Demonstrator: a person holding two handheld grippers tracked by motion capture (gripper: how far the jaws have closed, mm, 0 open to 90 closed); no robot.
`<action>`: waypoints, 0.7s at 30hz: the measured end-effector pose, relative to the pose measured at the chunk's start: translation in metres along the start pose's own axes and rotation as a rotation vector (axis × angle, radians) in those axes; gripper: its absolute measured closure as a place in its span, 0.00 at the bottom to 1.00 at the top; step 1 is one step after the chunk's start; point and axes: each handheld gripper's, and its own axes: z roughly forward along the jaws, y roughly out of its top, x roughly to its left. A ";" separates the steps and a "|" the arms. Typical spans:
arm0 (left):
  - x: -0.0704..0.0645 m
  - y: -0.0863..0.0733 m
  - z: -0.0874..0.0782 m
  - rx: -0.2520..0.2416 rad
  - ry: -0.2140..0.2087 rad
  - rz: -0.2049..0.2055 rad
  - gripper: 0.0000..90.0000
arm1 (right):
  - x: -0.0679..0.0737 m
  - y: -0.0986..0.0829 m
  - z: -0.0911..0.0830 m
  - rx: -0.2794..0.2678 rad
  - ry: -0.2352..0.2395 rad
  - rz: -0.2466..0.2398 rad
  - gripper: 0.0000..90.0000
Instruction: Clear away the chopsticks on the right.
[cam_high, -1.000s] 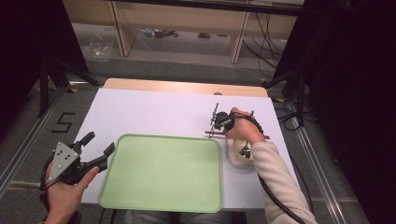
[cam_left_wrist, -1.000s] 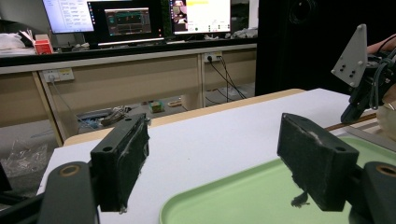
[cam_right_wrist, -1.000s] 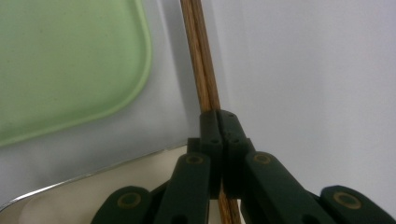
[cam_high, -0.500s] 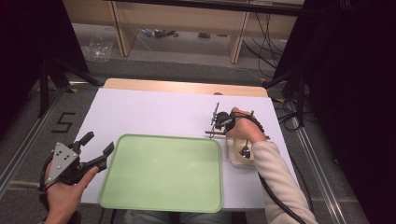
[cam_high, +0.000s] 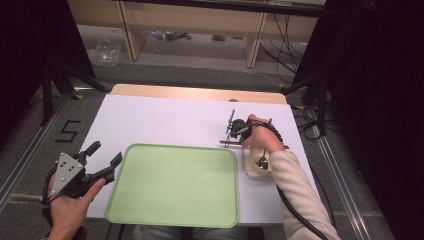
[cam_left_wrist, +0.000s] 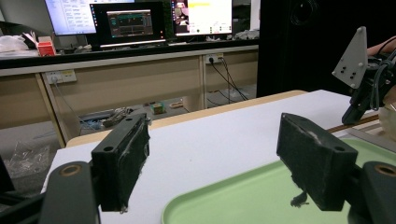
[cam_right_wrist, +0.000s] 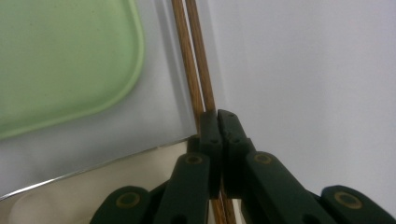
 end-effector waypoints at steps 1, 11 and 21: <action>0.000 0.000 0.000 0.000 0.000 0.000 0.28 | 0.001 0.000 -0.001 0.009 0.005 0.016 1.00; 0.000 0.000 0.000 0.002 -0.001 0.001 0.28 | 0.003 0.000 -0.001 0.010 0.019 0.012 1.00; 0.000 0.000 0.000 0.001 -0.001 0.001 0.28 | 0.002 0.000 -0.002 0.011 0.018 -0.016 1.00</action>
